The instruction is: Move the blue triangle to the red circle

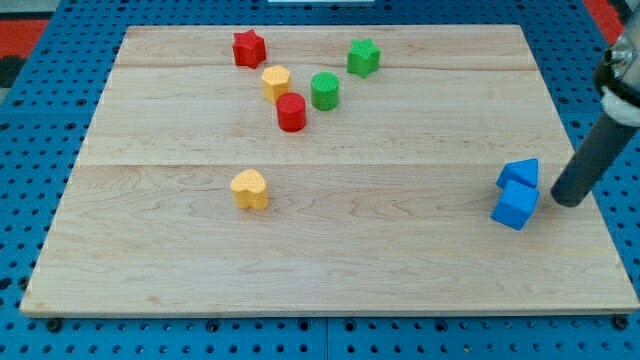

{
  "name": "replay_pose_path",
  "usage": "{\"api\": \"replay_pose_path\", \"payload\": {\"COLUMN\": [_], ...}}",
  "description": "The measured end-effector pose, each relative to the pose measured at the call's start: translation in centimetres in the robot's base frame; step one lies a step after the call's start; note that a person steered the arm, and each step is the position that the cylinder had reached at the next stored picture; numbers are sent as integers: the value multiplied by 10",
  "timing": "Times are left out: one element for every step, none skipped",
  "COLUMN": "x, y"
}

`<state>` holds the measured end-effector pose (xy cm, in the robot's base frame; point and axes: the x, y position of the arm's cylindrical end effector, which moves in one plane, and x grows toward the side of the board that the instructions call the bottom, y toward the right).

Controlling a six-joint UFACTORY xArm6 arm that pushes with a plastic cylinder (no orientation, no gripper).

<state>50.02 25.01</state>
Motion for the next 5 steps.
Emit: {"api": "replay_pose_path", "payload": {"x": [-28, -54, -72, -91, -93], "y": [-41, -78, -61, -42, -130]}}
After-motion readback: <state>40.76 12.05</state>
